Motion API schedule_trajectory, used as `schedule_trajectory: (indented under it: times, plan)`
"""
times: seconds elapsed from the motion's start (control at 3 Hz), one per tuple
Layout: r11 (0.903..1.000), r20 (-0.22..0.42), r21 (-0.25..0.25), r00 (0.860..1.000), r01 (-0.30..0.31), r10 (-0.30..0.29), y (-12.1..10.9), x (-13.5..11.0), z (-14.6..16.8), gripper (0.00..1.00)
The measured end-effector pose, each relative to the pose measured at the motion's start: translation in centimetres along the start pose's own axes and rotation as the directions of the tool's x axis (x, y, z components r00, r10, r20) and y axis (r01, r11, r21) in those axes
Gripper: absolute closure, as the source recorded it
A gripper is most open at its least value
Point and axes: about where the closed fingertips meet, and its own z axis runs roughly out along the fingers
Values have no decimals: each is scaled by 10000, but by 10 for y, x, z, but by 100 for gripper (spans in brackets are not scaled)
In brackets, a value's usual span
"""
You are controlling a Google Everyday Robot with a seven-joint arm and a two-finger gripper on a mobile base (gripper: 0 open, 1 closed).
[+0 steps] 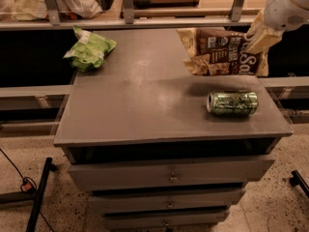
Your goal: Move brown chip bag near green can
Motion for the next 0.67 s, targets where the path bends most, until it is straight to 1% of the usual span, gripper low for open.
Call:
schedule_trajectory:
  times: [0.33,0.67]
  plan:
    - [9994,49,-234,9997,241,-239,23,-3,5,100]
    - [9977,32,-464,9988,497,-496,41,-8,11,81]
